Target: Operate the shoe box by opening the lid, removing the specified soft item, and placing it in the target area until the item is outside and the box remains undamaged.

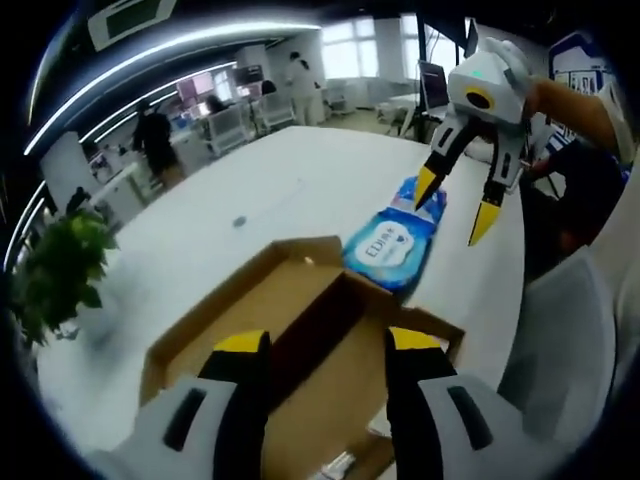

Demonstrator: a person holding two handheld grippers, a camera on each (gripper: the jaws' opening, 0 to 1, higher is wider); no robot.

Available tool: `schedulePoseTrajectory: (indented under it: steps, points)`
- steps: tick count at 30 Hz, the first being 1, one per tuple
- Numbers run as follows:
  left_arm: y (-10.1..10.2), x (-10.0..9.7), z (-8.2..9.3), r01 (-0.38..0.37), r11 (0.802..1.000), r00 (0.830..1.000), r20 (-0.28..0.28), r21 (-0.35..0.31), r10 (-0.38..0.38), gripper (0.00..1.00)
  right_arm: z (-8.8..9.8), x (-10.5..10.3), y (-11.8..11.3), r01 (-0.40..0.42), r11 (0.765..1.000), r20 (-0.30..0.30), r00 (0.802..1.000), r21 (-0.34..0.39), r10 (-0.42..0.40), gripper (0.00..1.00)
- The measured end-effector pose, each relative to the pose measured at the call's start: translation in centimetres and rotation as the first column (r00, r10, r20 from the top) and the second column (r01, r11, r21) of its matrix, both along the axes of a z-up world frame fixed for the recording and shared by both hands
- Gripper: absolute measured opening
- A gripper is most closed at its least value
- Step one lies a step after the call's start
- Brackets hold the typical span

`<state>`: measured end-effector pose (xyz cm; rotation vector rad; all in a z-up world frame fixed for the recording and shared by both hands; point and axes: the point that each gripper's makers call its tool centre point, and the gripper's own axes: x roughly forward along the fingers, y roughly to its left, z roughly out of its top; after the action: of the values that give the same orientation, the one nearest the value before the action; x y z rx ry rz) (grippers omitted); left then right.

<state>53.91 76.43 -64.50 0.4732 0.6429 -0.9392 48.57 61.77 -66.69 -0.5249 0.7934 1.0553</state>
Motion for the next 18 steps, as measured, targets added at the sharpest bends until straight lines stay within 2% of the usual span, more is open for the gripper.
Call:
schedulePoseTrajectory:
  steps: [18]
  points:
    - [8.3, -0.4, -1.2, -0.161, 0.987, 0.987, -0.004, 0.017, 0.162, 0.46, -1.4, -0.3, 5.2, -0.144, 0.990, -0.027, 0.989, 0.002, 0.144, 0.45]
